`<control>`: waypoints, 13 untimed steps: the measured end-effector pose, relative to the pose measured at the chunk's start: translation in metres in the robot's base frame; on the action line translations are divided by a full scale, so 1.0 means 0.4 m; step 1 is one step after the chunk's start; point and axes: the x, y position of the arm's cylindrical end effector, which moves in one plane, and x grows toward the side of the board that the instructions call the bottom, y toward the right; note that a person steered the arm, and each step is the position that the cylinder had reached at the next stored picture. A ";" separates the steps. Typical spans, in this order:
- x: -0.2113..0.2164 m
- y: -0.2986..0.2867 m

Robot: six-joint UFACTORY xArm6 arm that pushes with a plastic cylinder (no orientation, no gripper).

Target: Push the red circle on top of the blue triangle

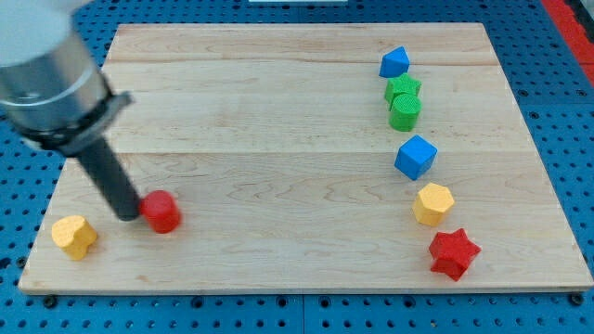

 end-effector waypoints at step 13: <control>-0.388 0.461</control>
